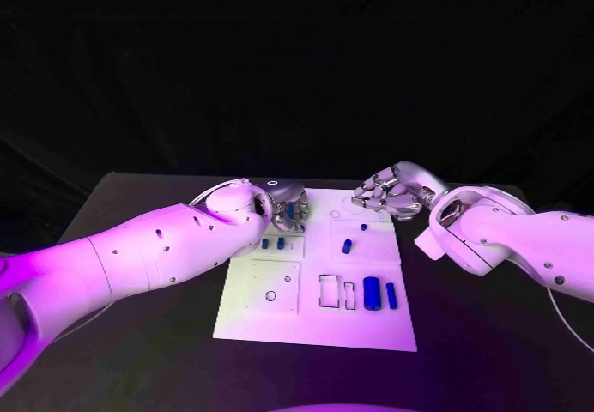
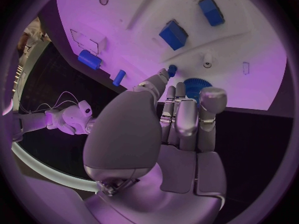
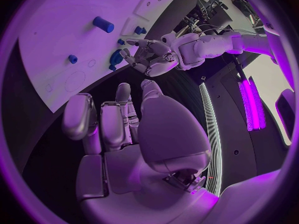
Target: Assemble the parts on the task board
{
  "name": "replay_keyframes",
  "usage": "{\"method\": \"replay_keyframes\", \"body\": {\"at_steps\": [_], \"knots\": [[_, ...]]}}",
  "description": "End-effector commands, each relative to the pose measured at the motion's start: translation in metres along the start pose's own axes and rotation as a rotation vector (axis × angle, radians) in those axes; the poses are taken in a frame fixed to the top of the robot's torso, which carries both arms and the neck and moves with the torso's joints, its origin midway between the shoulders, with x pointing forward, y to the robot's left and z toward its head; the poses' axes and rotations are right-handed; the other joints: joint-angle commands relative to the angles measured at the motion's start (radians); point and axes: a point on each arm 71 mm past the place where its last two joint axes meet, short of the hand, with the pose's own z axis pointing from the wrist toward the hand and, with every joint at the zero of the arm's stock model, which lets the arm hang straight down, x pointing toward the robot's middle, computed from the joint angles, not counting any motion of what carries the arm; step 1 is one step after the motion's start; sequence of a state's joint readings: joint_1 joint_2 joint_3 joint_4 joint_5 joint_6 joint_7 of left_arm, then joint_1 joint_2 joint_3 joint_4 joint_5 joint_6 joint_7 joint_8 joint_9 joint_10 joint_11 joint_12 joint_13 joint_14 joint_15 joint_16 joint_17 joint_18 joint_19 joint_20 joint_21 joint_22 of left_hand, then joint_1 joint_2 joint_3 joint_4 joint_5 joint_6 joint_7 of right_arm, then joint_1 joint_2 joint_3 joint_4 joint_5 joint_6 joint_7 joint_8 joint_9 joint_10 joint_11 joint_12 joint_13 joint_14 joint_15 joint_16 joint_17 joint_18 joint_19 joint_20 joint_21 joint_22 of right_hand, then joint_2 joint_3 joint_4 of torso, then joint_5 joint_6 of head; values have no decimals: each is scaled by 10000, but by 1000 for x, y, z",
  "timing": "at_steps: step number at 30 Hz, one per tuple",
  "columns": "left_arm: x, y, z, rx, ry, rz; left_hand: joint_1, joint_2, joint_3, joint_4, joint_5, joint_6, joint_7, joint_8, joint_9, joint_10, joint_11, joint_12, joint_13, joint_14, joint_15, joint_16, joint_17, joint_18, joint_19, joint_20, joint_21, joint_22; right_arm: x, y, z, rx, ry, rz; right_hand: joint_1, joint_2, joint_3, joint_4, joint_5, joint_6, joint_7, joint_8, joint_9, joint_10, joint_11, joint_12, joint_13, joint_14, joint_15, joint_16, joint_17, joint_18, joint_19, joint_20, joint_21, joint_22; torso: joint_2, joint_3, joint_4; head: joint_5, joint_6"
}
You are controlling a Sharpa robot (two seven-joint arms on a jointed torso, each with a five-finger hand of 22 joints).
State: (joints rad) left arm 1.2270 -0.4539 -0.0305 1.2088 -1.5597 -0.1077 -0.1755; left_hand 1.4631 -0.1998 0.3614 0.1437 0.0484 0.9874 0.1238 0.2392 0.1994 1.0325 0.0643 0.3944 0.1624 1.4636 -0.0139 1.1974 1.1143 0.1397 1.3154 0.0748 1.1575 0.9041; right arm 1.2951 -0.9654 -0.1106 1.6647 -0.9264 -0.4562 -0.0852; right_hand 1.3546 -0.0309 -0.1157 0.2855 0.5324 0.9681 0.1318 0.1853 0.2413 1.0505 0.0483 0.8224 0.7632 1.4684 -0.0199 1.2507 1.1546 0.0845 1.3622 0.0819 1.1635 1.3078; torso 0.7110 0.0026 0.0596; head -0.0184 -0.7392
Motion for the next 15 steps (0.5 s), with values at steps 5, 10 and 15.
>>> {"method": "replay_keyframes", "body": {"at_steps": [5,10,15], "knots": [[5,0,2,-95,295,234,88,21,108,-18,34,107,-11,-53,-30,92,1,-92,-37,223,-20,84,-21,-186,88,-9,158,198,1,2,0,-162,-26,-82,134,8,65,0,47,-89,-5,55,16,-38,-9,-75,-59,31,-61,-82,-40,88,-86,10,-72,106,-10,-1,7,-2,-40],[7,-1,2,-81,369,237,96,29,166,-42,31,140,-12,-80,-53,139,-3,-119,-66,220,-22,100,-38,-206,115,-6,250,317,1,2,0,-172,-22,-84,133,9,67,2,49,-86,-6,57,17,-38,-9,-92,-80,29,-61,-100,-54,91,-93,10,-96,94,-16,0,12,-3,-44],[8,-2,3,46,314,181,138,67,330,-112,30,242,-25,-129,-96,271,-24,-175,-126,208,-35,128,-82,-213,100,-9,341,411,1,2,0,-182,5,-85,133,11,69,3,52,-85,-6,59,18,-37,-9,-111,-104,27,-61,-116,-66,95,-100,9,-120,80,-14,-2,0,-7,-54]]}}
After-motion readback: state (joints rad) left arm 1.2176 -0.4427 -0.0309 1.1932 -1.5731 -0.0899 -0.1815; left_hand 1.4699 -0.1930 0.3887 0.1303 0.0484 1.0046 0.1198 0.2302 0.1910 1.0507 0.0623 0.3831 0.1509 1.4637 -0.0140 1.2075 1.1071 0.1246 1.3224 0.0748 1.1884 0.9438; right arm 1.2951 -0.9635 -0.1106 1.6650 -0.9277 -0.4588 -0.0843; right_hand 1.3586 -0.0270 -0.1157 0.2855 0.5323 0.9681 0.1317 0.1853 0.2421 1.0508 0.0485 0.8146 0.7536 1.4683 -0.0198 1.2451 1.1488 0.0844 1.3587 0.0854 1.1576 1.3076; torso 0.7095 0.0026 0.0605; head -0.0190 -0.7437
